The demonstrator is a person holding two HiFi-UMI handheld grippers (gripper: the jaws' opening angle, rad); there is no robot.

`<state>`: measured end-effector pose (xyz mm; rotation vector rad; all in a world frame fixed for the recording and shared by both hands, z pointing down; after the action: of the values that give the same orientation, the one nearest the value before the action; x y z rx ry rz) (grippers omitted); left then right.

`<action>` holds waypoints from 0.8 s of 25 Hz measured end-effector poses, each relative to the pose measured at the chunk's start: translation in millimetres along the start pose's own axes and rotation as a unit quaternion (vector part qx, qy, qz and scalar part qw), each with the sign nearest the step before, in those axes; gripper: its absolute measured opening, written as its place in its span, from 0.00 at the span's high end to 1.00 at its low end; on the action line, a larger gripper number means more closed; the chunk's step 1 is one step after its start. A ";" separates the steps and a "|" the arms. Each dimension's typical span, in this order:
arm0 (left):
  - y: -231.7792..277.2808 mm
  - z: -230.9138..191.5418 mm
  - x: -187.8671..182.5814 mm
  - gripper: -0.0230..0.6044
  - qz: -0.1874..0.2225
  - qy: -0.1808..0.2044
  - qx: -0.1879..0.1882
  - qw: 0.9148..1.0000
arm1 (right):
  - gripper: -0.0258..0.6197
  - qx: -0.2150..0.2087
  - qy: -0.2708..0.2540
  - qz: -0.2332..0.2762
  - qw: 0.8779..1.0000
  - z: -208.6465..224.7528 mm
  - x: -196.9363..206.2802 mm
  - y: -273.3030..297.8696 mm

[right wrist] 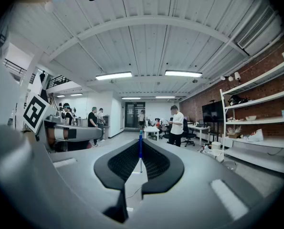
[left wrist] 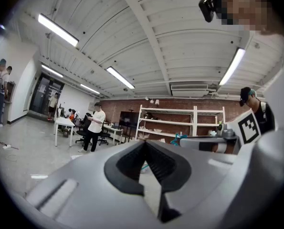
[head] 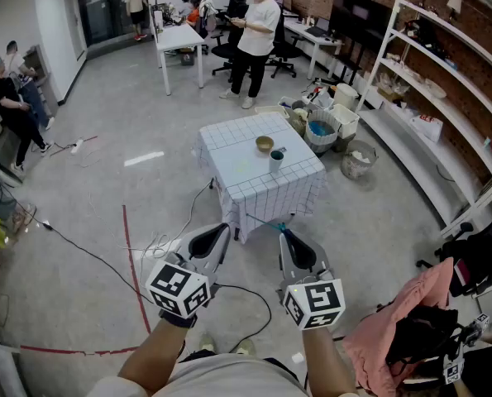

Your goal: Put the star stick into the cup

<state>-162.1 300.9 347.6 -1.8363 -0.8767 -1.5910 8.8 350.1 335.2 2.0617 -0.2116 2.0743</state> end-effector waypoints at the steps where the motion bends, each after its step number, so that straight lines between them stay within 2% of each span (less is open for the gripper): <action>1: 1.3 3.2 0.9 0.95 0.000 0.000 0.000 1.000 | 0.92 0.000 0.000 0.000 1.000 2.2 0.4 -2.4; 8: 9.6 15.9 6.6 0.95 0.001 0.002 -0.001 1.000 | 0.92 0.000 -0.001 0.005 1.000 15.9 2.0 -11.8; 20: 24.0 29.3 13.5 0.95 -0.005 0.011 -0.010 1.000 | 0.92 -0.003 0.033 0.020 0.999 44.9 8.9 -27.0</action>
<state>-124.0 309.6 356.8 -1.8280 -0.8652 -1.6292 59.0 365.6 343.5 1.9987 -0.2513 2.1579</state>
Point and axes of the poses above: the fingertips, and each gripper's own axes: y forward along the fingers, z to its right, x out of its underside, the point moved 5 cm from there along -y, backward along the fingers, and after that the axes turned 2 degrees about x, right-handed, at the moved point
